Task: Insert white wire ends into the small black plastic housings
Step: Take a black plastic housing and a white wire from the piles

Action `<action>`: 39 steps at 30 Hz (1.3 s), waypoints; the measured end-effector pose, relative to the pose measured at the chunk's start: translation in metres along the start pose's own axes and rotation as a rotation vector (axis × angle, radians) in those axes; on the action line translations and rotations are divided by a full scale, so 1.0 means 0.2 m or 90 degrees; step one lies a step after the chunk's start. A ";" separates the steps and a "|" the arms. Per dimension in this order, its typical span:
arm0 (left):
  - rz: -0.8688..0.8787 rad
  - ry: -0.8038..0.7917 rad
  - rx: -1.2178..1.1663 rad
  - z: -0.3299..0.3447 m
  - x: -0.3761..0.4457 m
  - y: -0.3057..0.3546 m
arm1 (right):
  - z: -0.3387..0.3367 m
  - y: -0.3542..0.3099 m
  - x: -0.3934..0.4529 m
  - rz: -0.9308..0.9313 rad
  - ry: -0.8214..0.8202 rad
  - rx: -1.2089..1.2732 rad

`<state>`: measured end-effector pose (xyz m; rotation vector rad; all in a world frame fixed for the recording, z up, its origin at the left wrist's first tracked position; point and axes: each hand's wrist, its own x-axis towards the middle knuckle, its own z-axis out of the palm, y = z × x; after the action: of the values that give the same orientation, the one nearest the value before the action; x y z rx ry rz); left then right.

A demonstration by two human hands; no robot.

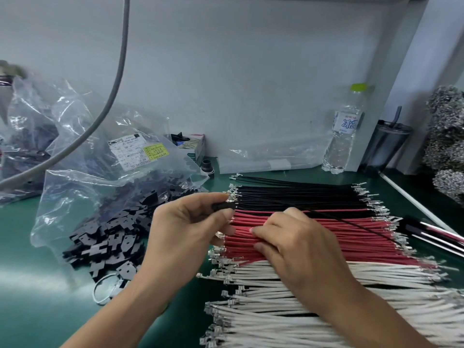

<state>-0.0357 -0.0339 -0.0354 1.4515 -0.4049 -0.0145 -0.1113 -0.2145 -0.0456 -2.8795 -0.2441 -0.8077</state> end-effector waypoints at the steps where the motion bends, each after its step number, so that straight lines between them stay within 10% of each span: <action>1: -0.006 0.002 -0.003 0.00 0.00 0.00 | 0.01 0.01 0.01 0.024 -0.009 0.027; 39: -0.277 -0.194 -0.255 -0.04 0.01 0.04 | -0.11 0.05 -0.03 0.093 0.145 0.286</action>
<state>-0.0343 -0.0253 -0.0271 1.1154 -0.3027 -0.6388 -0.1249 -0.2283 -0.0309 -2.3377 -0.1605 -0.9096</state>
